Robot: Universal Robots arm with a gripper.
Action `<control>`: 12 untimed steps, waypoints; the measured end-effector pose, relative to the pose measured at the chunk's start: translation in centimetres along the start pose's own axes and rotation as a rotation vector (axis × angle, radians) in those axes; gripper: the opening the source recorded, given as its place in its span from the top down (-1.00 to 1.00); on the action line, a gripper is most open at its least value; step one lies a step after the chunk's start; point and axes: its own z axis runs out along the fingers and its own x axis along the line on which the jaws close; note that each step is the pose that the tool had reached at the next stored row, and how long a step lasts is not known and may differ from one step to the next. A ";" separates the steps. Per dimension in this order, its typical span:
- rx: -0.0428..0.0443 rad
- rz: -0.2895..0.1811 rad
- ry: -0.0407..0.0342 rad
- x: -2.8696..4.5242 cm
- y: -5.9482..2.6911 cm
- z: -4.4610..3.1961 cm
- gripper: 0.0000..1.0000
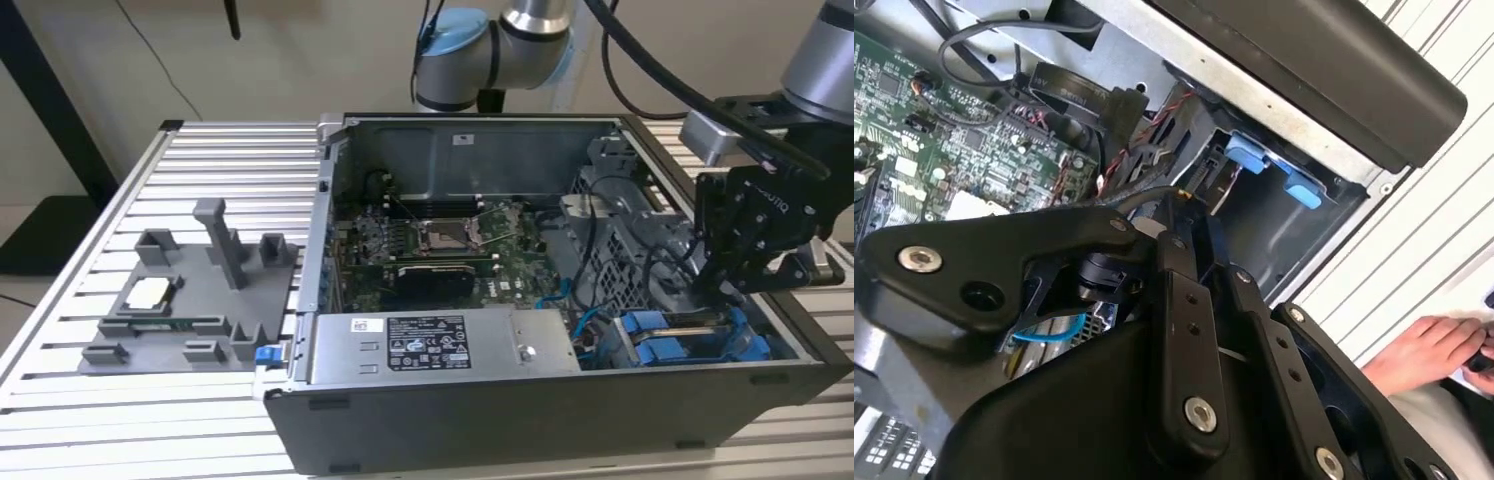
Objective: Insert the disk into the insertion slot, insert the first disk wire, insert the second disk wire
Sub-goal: 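Insert the first disk wire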
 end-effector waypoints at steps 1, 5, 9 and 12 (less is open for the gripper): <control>-0.0001 0.000 0.0000 0.01 -0.03 0.09 0.62; -0.0002 -0.002 -0.0002 0.03 -0.15 0.47 0.62; -0.0003 -0.002 -0.0002 0.03 -0.19 0.73 0.62; -0.0003 -0.002 0.0000 0.03 -0.21 0.88 0.62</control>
